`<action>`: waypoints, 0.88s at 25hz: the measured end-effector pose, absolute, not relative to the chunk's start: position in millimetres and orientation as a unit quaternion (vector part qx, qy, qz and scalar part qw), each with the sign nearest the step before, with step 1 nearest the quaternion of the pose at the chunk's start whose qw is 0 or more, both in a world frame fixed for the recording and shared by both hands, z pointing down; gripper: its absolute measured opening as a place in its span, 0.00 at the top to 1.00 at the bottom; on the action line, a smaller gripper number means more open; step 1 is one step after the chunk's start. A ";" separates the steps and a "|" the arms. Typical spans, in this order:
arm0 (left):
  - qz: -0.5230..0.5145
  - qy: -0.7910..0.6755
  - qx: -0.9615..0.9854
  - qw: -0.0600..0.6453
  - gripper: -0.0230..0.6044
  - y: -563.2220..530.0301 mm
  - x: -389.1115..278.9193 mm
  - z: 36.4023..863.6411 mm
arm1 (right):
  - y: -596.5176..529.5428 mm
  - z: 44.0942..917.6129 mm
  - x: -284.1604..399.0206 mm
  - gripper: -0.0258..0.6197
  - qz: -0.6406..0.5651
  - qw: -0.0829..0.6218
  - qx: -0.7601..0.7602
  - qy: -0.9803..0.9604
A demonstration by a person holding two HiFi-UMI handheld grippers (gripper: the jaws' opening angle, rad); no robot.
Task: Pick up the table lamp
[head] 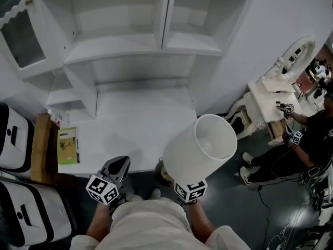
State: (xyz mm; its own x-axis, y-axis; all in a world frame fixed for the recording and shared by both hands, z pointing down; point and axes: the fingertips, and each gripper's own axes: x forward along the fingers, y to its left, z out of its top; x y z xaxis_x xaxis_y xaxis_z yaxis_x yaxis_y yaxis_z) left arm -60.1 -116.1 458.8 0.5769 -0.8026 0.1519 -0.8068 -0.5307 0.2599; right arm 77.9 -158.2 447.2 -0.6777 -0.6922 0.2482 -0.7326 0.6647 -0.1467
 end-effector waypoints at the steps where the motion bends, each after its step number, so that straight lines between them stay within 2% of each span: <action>1: 0.008 -0.459 0.876 0.149 0.95 -111.9 -65.4 457.7 | -152.6 446.7 73.4 0.94 0.116 0.084 0.394 -0.908; 13: 0.029 -0.449 0.883 0.136 0.95 -34.6 -148.0 448.7 | -72.5 439.7 8.9 0.94 0.118 0.085 0.421 -0.895; 22: 0.031 -0.445 0.882 0.154 0.95 22.3 -208.4 460.1 | -0.8 442.5 -25.3 0.94 0.117 0.089 0.445 -0.883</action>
State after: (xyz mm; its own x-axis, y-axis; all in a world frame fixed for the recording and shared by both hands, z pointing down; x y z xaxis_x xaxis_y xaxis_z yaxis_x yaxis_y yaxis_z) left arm -208.4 22.3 460.1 0.6026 -0.7749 0.1909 -0.7937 -0.5570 0.2446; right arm -25.3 -0.8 442.5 -0.5882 -0.7651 0.2622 -0.8070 0.5766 -0.1276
